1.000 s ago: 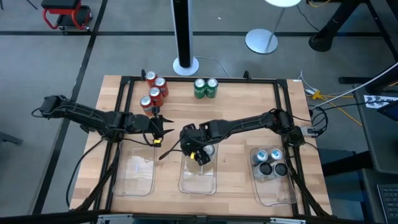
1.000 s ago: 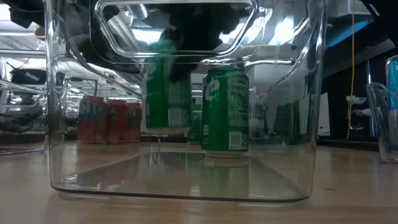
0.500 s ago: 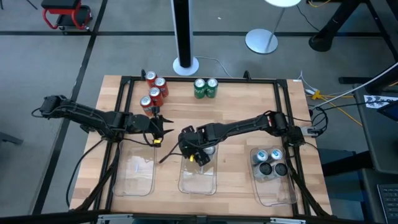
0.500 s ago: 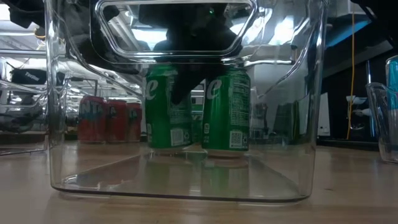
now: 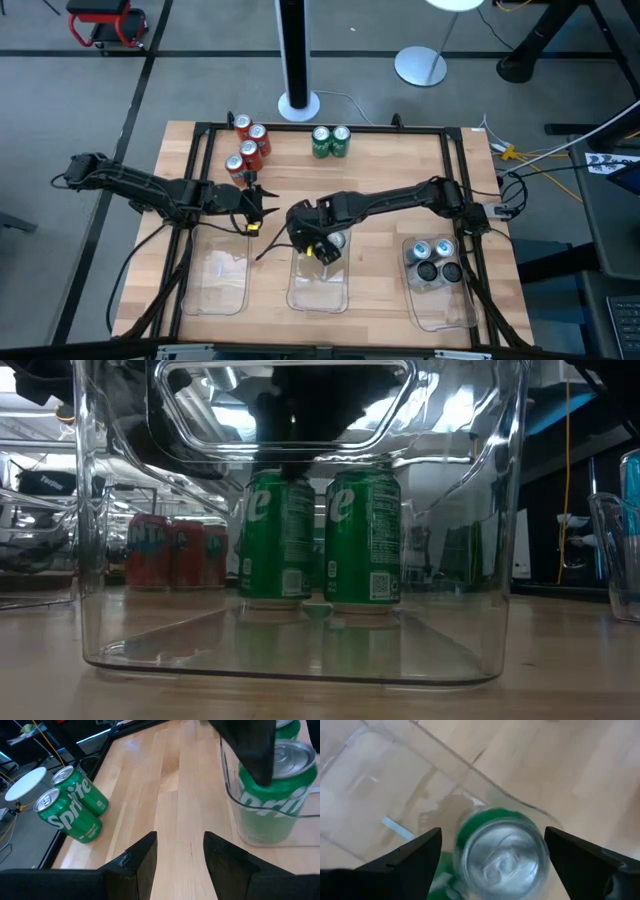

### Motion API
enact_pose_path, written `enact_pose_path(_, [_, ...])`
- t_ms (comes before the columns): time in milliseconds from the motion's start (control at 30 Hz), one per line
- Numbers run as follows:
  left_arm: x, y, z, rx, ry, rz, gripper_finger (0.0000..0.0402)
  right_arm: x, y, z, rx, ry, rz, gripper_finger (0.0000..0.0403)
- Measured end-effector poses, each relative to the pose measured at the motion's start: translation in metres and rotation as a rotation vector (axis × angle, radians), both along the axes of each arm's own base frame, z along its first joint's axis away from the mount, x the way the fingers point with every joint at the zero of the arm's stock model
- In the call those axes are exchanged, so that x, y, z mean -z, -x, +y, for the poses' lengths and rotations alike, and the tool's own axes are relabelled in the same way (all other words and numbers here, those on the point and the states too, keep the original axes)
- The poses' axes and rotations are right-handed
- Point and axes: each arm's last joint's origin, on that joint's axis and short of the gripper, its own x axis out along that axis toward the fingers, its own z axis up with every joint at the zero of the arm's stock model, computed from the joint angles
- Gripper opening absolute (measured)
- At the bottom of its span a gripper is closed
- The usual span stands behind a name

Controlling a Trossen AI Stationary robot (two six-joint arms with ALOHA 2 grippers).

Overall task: Sort soda cans
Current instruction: Put the green soda can into the center transparent bin

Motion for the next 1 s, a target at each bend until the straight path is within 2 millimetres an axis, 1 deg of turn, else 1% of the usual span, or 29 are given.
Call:
enact_pose_path(67, [0.0, 0.0, 0.0, 0.0, 0.0, 0.0, 0.0153, -0.013, 0.001, -0.001, 0.0, 0.04, -0.015, 0.0351])
enact_pose_path(333, [0.0, 0.0, 0.0, 0.0, 0.0, 0.005, 0.0153, -0.065, 0.017, -0.01, -0.002, 0.25, -0.012, 0.0351])
enact_pose_path(433, [0.0, 0.0, 0.0, -0.002, 0.003, 0.004, 0.0153, -0.074, 0.022, -0.014, -0.018, 0.387, -0.022, 0.0351])
enact_pose_path(533, [0.0, 0.0, 0.0, -0.003, 0.005, 0.003, 0.0153, -0.074, 0.028, -0.025, -0.013, 0.526, 0.048, 0.0351])
enact_pose_path(567, [0.001, 0.0, 0.0, -0.004, 0.007, 0.004, 0.0153, -0.073, 0.032, -0.031, -0.007, 0.546, 0.097, 0.0351])
enact_pose_path(633, [0.001, 0.0, 0.0, -0.005, 0.009, 0.005, 0.0153, -0.071, 0.038, -0.05, 0.021, 0.559, 0.186, 0.0351])
enact_pose_path(733, [0.001, 0.001, 0.0, -0.005, 0.008, 0.011, 0.0153, -0.067, 0.041, -0.08, 0.084, 0.592, 0.258, 0.0351])
enact_pose_path(867, [0.002, 0.001, 0.0, -0.005, 0.007, 0.016, 0.0153, -0.068, 0.04, -0.115, 0.09, 0.632, 0.272, 0.0351])
enact_pose_path(1000, [0.003, 0.002, 0.0, -0.005, 0.006, 0.027, 0.0153, -0.069, 0.037, -0.148, 0.072, 0.651, 0.247, 0.0351])
